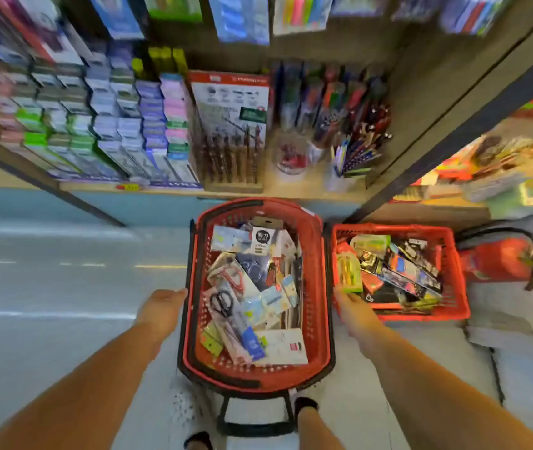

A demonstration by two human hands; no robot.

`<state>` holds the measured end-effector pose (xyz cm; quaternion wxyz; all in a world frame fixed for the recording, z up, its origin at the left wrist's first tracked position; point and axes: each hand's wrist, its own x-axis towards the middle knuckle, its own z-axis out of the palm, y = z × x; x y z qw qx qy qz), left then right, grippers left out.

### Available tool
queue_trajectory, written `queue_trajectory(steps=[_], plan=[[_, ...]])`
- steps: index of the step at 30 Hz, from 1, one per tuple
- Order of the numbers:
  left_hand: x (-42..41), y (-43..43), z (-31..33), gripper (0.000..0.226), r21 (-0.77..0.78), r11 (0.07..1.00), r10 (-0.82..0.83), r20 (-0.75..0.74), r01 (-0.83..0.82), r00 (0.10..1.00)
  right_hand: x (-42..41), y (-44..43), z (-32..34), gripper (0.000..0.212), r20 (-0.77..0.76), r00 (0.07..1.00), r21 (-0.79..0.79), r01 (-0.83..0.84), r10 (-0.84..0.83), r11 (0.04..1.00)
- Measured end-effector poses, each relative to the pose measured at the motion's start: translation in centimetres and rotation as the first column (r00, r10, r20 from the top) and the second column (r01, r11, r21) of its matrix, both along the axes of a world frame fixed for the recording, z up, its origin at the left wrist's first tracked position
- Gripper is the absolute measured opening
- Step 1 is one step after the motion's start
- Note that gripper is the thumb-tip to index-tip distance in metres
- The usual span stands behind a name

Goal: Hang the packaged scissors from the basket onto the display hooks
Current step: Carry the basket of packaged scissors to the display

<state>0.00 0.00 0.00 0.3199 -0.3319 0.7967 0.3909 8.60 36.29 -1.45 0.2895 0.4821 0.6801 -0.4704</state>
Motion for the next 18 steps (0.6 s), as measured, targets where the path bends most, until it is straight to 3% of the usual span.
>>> queue_trajectory(steps=[2,5,7,10,14,18], plan=[[-0.3,0.6,-4.5,0.047,-0.139,0.990,0.006,-0.014,-0.008,1.000,-0.7,0.6,-4.4,0.066,-0.016,1.000,0.051,-0.014,0.015,0.999],[-0.5,0.7,-10.0,0.055,-0.195,0.981,-0.010,0.047,0.019,0.999,-1.4,0.7,-9.1,0.063,-0.007,1.000,0.094,0.000,0.001,0.996],[-1.0,1.2,-12.4,0.053,-0.176,0.983,-0.048,0.053,0.057,0.997,-1.7,0.5,-11.9,0.065,-0.027,0.999,0.109,0.031,-0.028,0.994],[-1.5,1.5,-15.1,0.031,-0.051,0.998,0.038,-0.021,-0.039,0.999,-2.0,0.0,-14.6,0.061,-0.030,0.999,0.160,0.024,-0.020,0.987],[-0.5,0.9,-16.9,0.030,0.058,0.990,0.129,-0.075,-0.125,0.989,-1.0,-0.5,-15.9,0.049,-0.186,0.982,0.191,0.053,-0.017,0.980],[-0.4,0.9,-16.9,0.032,0.046,0.990,0.137,-0.049,-0.135,0.989,-0.9,-0.4,-16.2,0.032,-0.219,0.975,0.159,0.078,-0.042,0.984]])
